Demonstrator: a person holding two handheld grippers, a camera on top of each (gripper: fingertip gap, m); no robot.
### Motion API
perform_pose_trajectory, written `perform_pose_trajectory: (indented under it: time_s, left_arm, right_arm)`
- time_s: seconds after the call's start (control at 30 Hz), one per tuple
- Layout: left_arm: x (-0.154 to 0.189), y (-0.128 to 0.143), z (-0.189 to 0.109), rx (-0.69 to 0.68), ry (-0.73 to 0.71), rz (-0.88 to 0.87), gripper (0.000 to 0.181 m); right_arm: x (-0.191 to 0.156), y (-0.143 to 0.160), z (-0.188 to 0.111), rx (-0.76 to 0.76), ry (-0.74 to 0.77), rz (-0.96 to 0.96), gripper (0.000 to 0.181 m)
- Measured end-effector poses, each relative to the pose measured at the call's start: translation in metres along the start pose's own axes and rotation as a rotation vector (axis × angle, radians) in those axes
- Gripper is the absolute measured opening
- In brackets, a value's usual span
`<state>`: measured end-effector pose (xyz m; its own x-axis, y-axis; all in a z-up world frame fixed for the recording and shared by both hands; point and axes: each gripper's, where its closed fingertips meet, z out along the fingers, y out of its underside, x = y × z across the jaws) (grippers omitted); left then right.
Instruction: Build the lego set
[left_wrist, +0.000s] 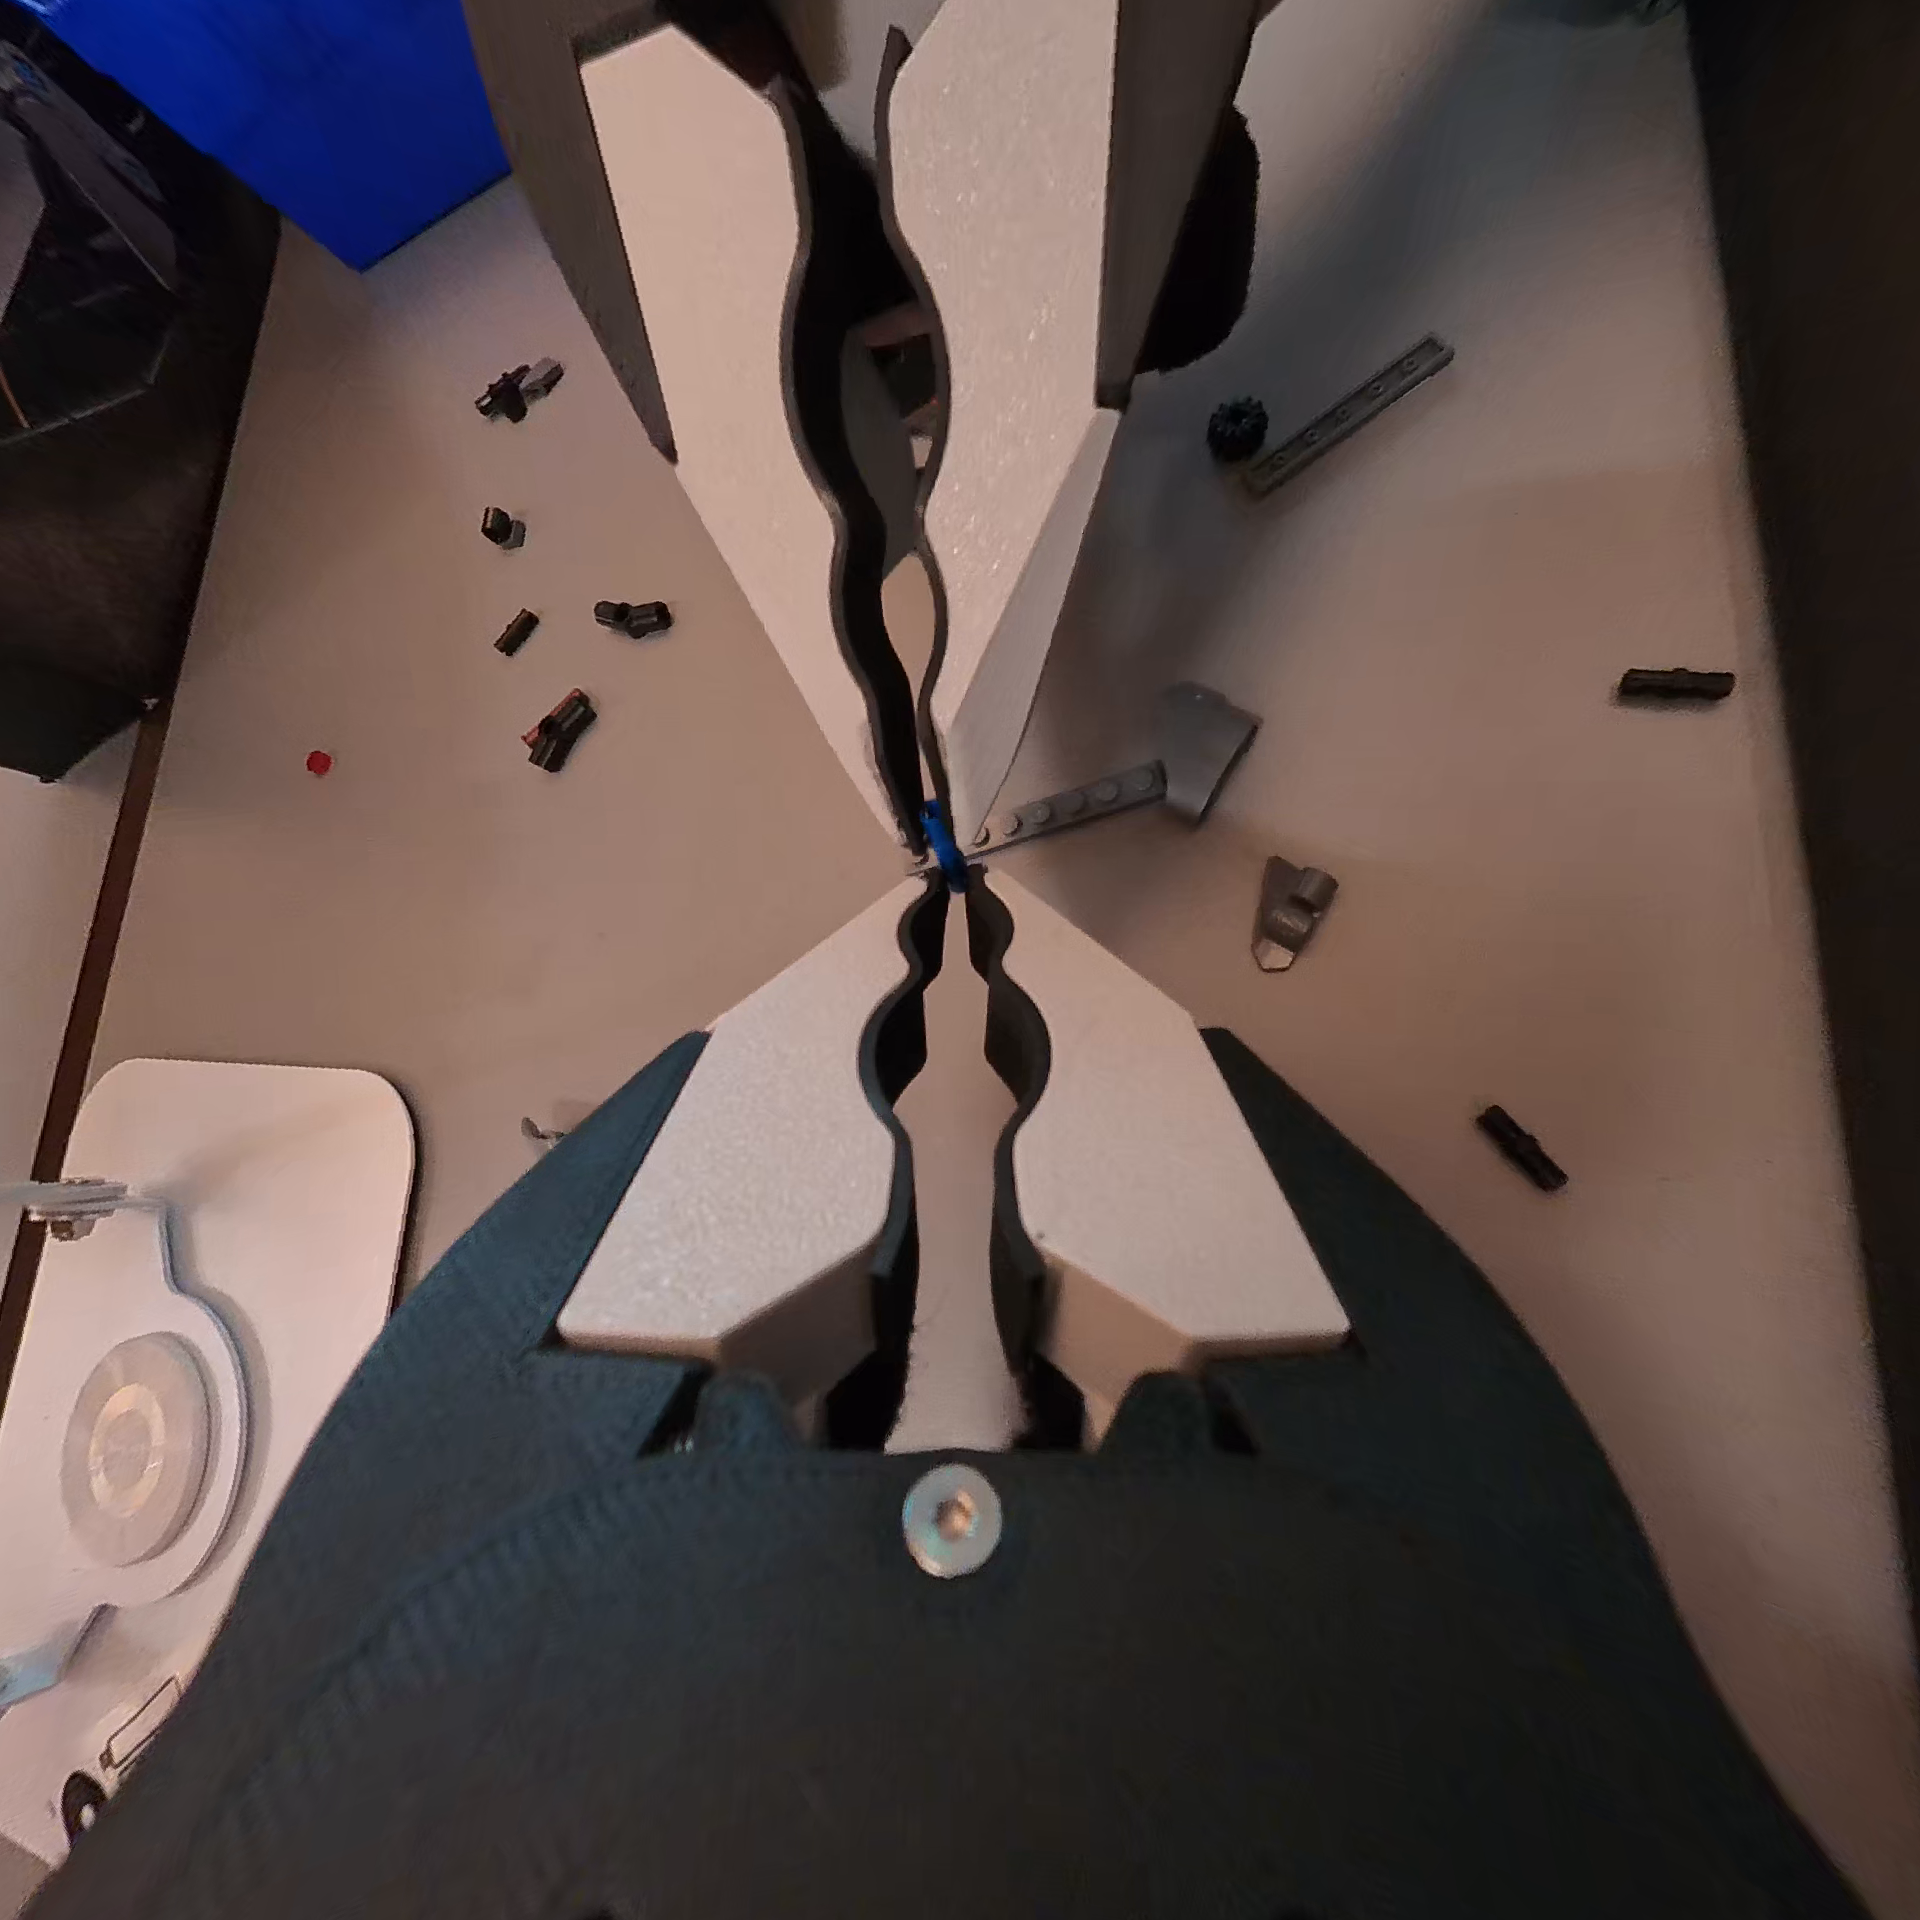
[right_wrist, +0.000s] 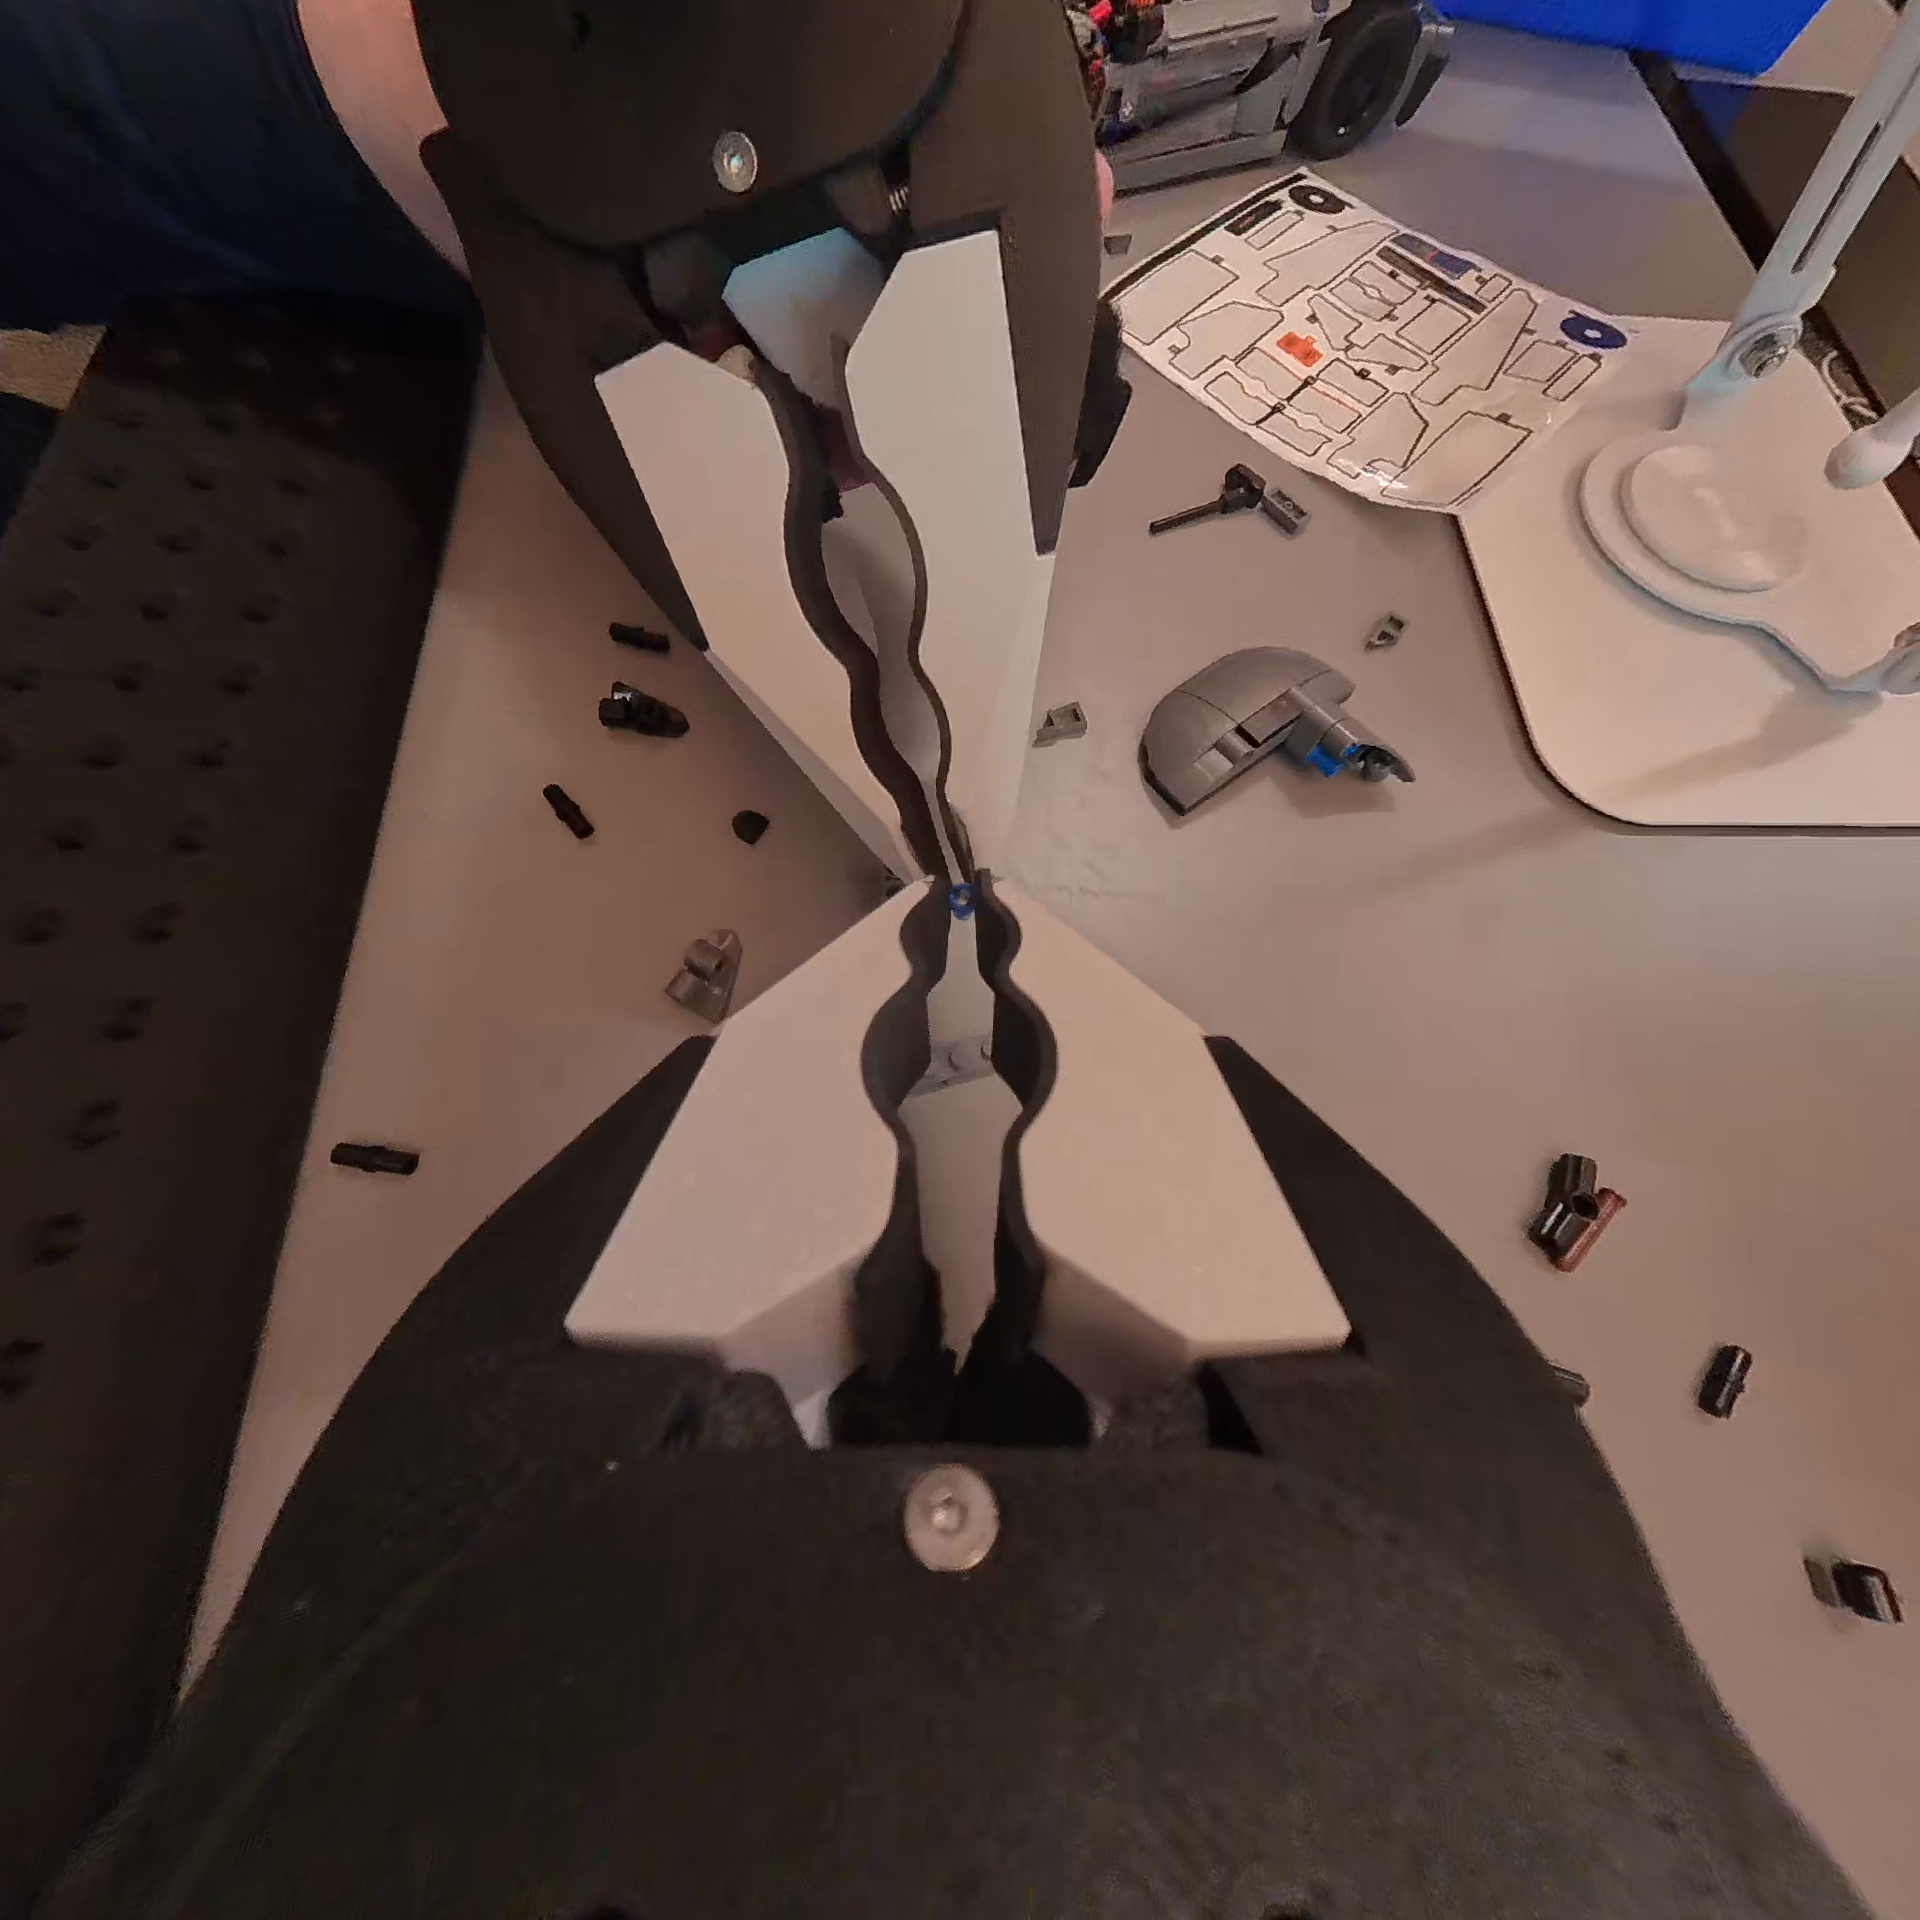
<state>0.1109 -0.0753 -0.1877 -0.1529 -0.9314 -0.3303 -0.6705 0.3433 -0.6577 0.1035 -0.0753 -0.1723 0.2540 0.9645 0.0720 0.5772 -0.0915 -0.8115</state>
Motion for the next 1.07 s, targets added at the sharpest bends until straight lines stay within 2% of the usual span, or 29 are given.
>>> perform_pose_trajectory:
  time_s: [0.33, 0.57, 0.67, 0.9, 1.07]
  left_arm:
    - [0.002, -0.004, -0.01, 0.077, 0.079, -0.075, 0.0]
    - [0.017, 0.01, -0.009, 0.017, 0.19, -0.106, 0.0]
    - [0.02, 0.02, -0.007, -0.033, 0.208, -0.111, 0.0]
    - [0.023, 0.035, 0.002, -0.109, 0.233, -0.138, 0.016]
    - [0.024, 0.04, 0.007, -0.126, 0.249, -0.152, 0.016]
  right_arm:
    - [0.005, -0.007, -0.001, 0.062, -0.014, 0.075, 0.003]
    - [-0.003, 0.0, 0.014, 0.001, -0.058, 0.069, 0.002]
    - [-0.004, 0.005, 0.018, -0.028, -0.059, 0.064, 0.002]
    - [-0.006, 0.007, 0.023, -0.033, -0.071, 0.067, 0.002]
    - [-0.008, 0.01, 0.029, -0.054, -0.072, 0.054, 0.003]
